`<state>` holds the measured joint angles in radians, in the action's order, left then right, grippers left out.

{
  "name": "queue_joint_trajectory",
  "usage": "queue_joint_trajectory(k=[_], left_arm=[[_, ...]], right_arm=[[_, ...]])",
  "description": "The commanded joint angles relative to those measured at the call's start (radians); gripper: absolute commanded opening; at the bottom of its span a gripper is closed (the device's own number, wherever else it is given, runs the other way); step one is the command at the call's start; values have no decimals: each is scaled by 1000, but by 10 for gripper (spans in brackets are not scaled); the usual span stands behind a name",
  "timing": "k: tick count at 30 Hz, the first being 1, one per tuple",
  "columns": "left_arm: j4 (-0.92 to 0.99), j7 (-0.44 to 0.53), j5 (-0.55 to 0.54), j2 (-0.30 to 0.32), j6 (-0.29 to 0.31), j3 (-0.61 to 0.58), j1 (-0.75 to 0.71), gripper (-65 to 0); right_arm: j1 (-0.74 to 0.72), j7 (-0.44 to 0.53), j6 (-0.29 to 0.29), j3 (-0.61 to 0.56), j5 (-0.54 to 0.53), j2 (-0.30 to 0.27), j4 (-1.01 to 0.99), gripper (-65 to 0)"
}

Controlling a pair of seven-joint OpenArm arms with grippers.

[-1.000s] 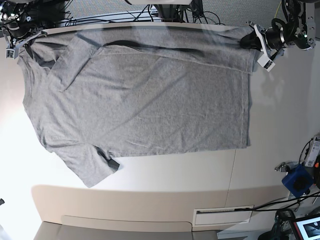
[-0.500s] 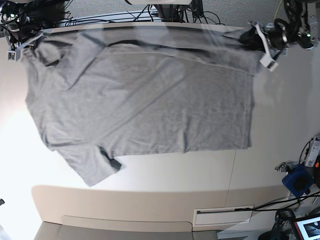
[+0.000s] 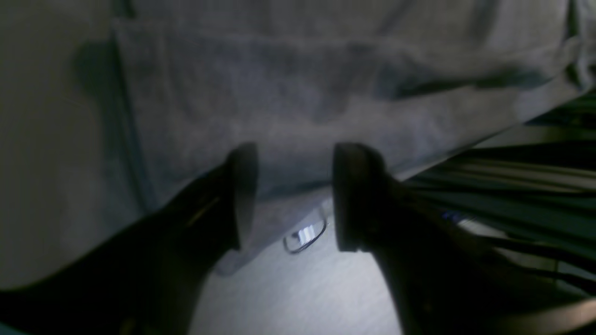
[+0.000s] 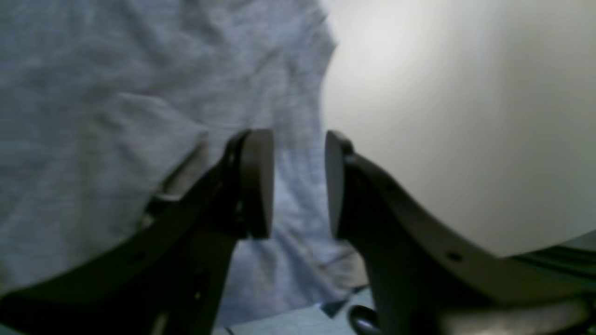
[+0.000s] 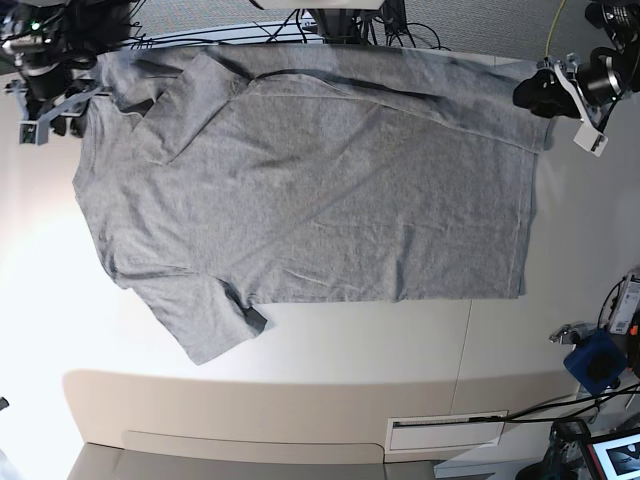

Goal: Fold the T-shirt properly
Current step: 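Release the collar edge and move the right gripper toward the hem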

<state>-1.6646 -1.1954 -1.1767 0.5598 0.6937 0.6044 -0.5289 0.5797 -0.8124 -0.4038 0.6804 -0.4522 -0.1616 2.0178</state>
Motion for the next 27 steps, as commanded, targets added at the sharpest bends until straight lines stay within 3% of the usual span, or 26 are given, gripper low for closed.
queue_joint_trajectory(k=[1, 10, 18, 23, 27], left_arm=[[-13, 19, -30, 21, 4, 10, 0, -338], [-13, 63, -36, 19, 4, 10, 87, -338], [-10, 115, -7, 19, 4, 9, 134, -338], [-9, 122, 24, 19, 4, 9, 158, -338], [-6, 123, 25, 19, 4, 9, 158, -338]], right_arm=[[-1, 50, 3, 8, -19, -3, 17, -458], [-174, 71, 1, 8, -15, 9, 17, -459], [-332, 110, 1, 8, 119, 8, 14, -458], [-456, 141, -11, -24, 165, -42, -118, -457], [-611, 217, -21, -127, 256, -112, -390, -335]])
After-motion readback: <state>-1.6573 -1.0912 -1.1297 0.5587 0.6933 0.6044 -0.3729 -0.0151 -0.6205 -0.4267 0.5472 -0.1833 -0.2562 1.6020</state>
